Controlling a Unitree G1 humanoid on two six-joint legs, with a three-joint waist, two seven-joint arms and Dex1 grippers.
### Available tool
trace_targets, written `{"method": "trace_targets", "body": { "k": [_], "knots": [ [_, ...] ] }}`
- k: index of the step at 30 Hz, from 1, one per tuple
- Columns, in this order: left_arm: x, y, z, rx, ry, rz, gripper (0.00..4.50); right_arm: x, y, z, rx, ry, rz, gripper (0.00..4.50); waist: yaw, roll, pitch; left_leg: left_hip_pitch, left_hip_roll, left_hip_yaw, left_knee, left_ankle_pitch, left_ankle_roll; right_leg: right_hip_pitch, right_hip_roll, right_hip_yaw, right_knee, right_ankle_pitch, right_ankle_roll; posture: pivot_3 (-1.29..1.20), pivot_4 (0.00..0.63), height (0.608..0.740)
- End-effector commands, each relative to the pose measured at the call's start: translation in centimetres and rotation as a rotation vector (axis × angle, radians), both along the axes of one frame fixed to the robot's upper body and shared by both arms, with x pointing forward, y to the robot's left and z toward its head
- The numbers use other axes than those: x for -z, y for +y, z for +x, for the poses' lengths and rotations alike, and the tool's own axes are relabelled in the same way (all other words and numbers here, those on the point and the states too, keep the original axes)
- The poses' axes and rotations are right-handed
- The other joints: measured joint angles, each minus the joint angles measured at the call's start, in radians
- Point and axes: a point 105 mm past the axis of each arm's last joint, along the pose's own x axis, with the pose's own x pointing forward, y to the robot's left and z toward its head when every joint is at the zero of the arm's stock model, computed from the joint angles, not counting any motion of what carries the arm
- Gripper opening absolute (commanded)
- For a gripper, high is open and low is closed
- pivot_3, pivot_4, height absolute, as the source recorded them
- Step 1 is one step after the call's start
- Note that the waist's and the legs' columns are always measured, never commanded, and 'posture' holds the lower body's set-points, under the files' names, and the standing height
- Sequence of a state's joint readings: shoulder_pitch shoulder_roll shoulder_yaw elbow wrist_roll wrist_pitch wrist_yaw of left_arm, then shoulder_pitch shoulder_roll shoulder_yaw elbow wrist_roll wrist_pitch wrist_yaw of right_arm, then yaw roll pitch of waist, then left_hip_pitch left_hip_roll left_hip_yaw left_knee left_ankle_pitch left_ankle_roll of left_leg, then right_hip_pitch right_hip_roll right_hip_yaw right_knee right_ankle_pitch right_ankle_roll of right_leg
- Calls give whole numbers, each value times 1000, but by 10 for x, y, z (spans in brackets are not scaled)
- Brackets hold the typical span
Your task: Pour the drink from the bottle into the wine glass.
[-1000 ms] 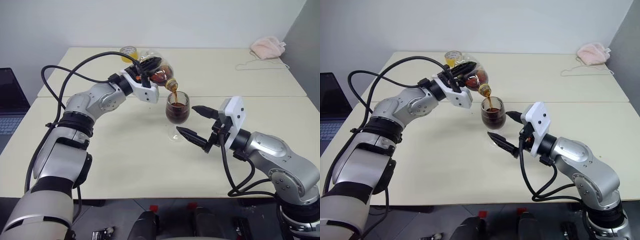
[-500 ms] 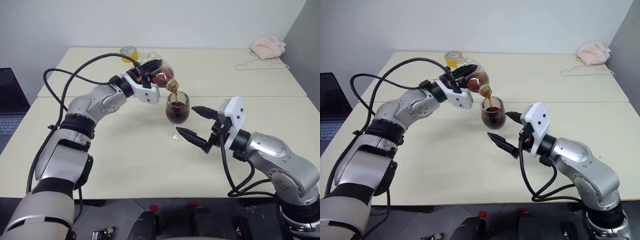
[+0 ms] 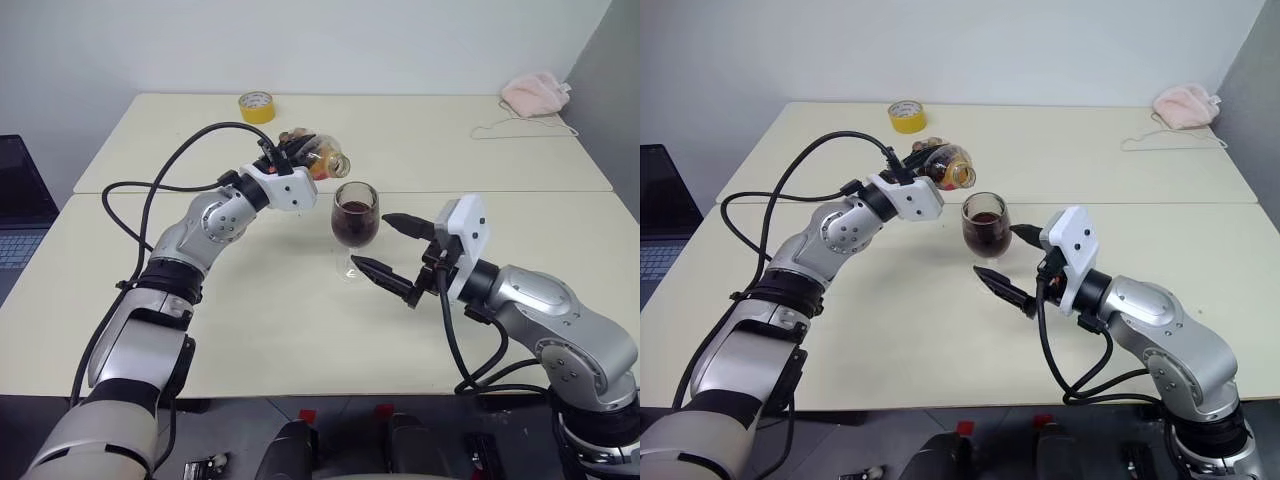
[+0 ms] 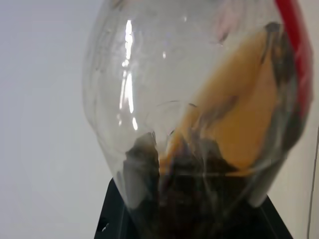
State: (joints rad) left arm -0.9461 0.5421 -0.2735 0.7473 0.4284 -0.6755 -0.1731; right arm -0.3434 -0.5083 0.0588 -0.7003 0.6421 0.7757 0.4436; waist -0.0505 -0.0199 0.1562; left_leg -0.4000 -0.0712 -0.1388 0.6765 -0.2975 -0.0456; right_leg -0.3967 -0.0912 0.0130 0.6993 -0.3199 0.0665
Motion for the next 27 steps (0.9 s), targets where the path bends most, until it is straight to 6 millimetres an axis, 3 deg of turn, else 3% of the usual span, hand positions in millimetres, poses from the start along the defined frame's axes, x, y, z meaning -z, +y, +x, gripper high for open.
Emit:
{"method": "trace_targets", "body": {
  "k": [1, 5, 11, 16, 20, 27],
  "knots": [
    [-23, 13, 1, -32, 20, -206, 896, -13, 2, -6, -25, -76, 5, 4500, 0, 0, 0, 0, 0, 0, 0, 0, 0, 0, 0, 0, 0, 0, 0, 0, 150, 740],
    [-19, 28, 7, -78, 130, -394, 896, -12, 1, -8, -34, -77, 3, 4500, -3, 0, 0, 0, 0, 0, 0, 0, 0, 0, 0, 0, 0, 0, 0, 0, 150, 740],
    [8, 50, 6, -135, 323, -673, 895, -11, 2, -10, -49, -79, -5, 4500, -4, 0, 0, 0, 0, 0, 1, 0, 0, 0, 0, 0, 0, 0, 0, 0, 150, 740],
    [51, 81, -2, -228, 487, -934, 880, -14, 4, -15, -86, -100, -17, 4500, -6, 0, -1, 0, 7, 0, 1, 0, 0, 0, 0, 0, 0, 0, 0, 0, 150, 740],
    [68, 86, -10, -236, 532, -983, 878, -17, 7, -22, -142, -101, -11, 4500, -3, 0, -1, 0, 8, 1, 1, 0, 0, 1, 1, -1, 0, 0, 0, 0, 150, 740],
    [81, 105, -4, -309, 541, -1081, 878, -24, 10, -29, -221, -98, 4, 4500, 4, -1, -1, 1, 8, 0, 1, 0, 0, 3, 1, -1, -1, 0, 0, 0, 150, 740]
  ]
}}
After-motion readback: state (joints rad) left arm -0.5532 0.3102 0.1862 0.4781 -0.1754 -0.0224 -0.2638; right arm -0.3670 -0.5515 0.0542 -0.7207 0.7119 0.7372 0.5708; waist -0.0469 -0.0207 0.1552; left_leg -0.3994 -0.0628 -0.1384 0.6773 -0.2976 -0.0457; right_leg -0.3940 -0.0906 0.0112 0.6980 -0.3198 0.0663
